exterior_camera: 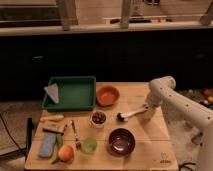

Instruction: Wipe purple bowl with brush

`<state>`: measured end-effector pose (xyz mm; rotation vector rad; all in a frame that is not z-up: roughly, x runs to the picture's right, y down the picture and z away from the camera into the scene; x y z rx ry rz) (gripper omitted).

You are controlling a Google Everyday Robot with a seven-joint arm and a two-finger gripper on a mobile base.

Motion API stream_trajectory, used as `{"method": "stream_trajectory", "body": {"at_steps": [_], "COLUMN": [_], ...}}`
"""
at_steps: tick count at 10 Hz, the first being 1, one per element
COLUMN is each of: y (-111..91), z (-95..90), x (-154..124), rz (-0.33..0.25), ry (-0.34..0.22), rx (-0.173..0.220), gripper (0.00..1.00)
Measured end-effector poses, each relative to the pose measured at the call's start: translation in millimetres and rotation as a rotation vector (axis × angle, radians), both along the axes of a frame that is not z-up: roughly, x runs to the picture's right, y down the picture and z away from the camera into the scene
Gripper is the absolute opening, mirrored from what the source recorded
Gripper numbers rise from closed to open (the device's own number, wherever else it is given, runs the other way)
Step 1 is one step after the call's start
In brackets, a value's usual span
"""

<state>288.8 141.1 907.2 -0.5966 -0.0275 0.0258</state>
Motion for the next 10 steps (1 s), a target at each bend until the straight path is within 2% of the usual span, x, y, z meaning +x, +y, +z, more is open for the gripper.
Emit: {"method": "stream_trajectory", "body": {"at_steps": [2, 6, 7, 10], "y": [1.2, 7.1, 9.4, 12.3], "z": [-1.2, 2.2, 3.2, 5.8], "x": [-24.0, -42.1, -42.0, -43.0], "rz": [-0.035, -0.088, -0.087, -0.083], "ry": [-0.06, -0.137, -0.144, -0.159], "rx": [-0.006, -0.029, -0.035, -0.047], "gripper": [0.8, 0.78, 0.73, 0.41]}}
